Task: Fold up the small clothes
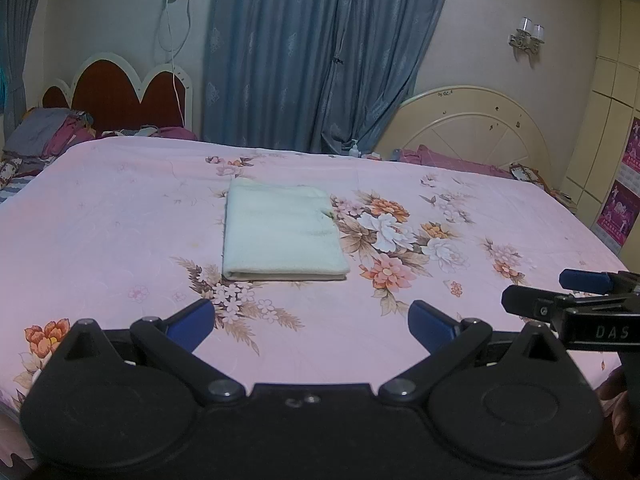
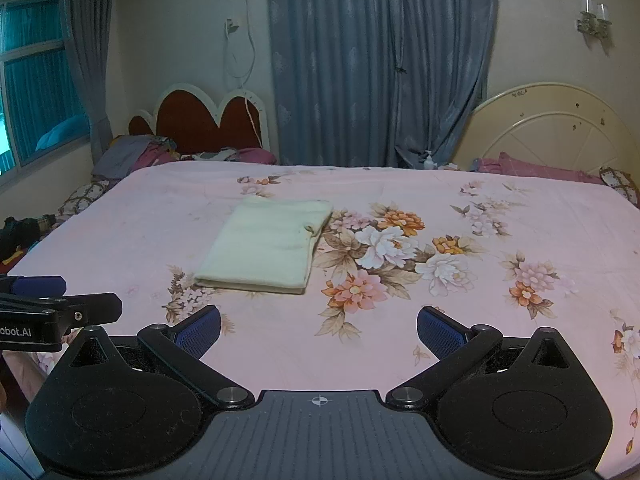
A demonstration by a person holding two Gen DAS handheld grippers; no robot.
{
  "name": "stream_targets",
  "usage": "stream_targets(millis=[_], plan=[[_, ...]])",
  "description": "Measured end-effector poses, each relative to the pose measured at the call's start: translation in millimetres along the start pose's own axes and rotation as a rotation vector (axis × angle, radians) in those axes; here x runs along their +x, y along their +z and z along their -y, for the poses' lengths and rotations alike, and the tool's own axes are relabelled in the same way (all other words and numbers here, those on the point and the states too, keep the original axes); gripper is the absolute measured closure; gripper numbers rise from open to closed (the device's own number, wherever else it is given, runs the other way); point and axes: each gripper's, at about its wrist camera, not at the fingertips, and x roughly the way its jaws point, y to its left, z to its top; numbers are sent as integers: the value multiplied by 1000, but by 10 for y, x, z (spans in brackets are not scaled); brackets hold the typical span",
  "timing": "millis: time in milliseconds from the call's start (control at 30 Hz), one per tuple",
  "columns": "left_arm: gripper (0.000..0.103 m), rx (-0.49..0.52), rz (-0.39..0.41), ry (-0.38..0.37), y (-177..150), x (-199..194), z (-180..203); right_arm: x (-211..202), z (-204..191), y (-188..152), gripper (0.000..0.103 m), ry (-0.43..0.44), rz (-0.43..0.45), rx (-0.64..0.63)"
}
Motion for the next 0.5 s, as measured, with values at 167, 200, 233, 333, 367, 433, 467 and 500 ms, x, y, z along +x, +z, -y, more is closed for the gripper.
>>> stream_targets(millis=[167, 200, 233, 333, 367, 433, 467, 500], plan=[[1, 0, -1, -2, -1, 0, 4, 2, 4, -3, 0, 0, -1, -2], [1, 1, -1, -2, 10, 4, -6, -3, 1, -5, 0, 0, 0, -1], [1, 1, 0, -1, 10, 5, -5, -3, 0, -4, 0, 0, 0, -1], [1, 1, 2, -2, 7, 0, 1, -6, -5, -3, 0, 0, 0, -1], [1, 2, 4, -1, 16, -2, -6, -7, -6, -2, 0, 0, 1, -1], [1, 3, 5, -2, 31, 4, -20, -2, 1, -10, 0, -1, 1, -2], [1, 4, 6, -1, 23, -2, -13, 7, 14, -18, 0, 0, 1, -3], [1, 5, 8, -1, 26, -2, -17, 13, 17, -21, 0, 0, 1, -3]])
